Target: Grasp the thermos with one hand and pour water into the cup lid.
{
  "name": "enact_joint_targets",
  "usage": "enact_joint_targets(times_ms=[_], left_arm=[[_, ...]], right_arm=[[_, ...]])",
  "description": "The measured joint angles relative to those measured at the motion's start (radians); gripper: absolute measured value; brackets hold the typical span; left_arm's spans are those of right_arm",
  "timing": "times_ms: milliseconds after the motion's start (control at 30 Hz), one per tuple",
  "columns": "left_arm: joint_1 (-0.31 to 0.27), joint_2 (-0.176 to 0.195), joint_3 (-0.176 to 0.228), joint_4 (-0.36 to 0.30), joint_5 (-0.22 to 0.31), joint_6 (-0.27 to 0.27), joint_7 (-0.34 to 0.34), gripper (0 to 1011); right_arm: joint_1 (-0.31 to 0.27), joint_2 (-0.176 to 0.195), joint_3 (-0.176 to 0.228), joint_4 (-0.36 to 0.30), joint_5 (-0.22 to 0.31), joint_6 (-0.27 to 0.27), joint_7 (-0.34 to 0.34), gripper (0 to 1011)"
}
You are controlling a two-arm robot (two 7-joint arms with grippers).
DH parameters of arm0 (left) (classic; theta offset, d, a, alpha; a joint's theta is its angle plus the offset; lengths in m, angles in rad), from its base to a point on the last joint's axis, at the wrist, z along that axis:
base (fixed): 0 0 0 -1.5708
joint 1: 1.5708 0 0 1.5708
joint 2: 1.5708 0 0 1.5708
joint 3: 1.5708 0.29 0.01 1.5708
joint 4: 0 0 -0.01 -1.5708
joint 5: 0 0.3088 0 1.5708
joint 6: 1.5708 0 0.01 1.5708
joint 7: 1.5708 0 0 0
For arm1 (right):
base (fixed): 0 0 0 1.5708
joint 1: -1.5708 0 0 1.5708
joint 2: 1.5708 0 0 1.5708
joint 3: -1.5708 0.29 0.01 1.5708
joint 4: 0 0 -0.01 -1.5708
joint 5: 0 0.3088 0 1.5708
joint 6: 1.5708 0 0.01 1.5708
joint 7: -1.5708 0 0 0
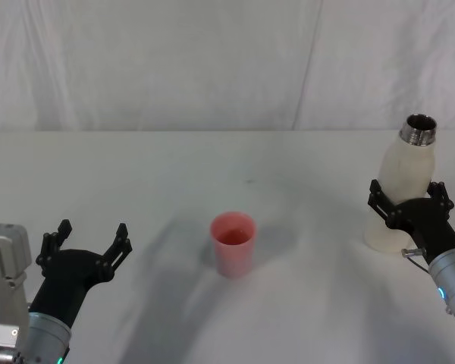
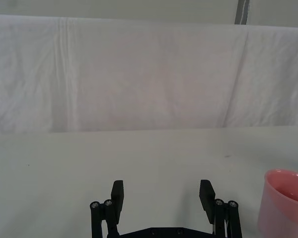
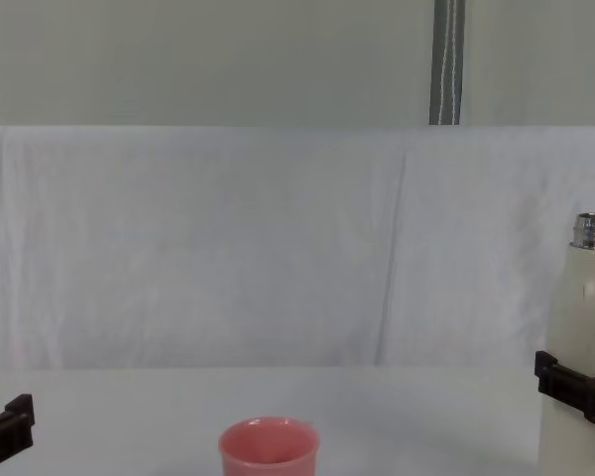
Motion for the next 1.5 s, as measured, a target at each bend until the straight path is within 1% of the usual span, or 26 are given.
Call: enact_joint_targets(times_ms=[167,300,1167,1500], left_arm=[[0.000,0.000,0.000,0.000,0.000,0.000,0.000,1001],[0.000,0.000,0.000,0.000,0.000,0.000,0.000,1001],[0.000,0.000,0.000,0.000,0.000,0.000,0.000,1001],[0.000,0.000,0.000,0.000,0.000,0.000,0.000,1001]], right_arm=[[0.000,0.000,0.000,0.000,0.000,0.000,0.000,950],[0.000,0.000,0.000,-0.001,0.000,0.000,0.001,1001],[-0.003,0.000,0.001,-0.001,0.001,0.000,0.002,1001],[-0.018,0.002,0.003,-0.020,0.003,-0.001,0.001,1001]])
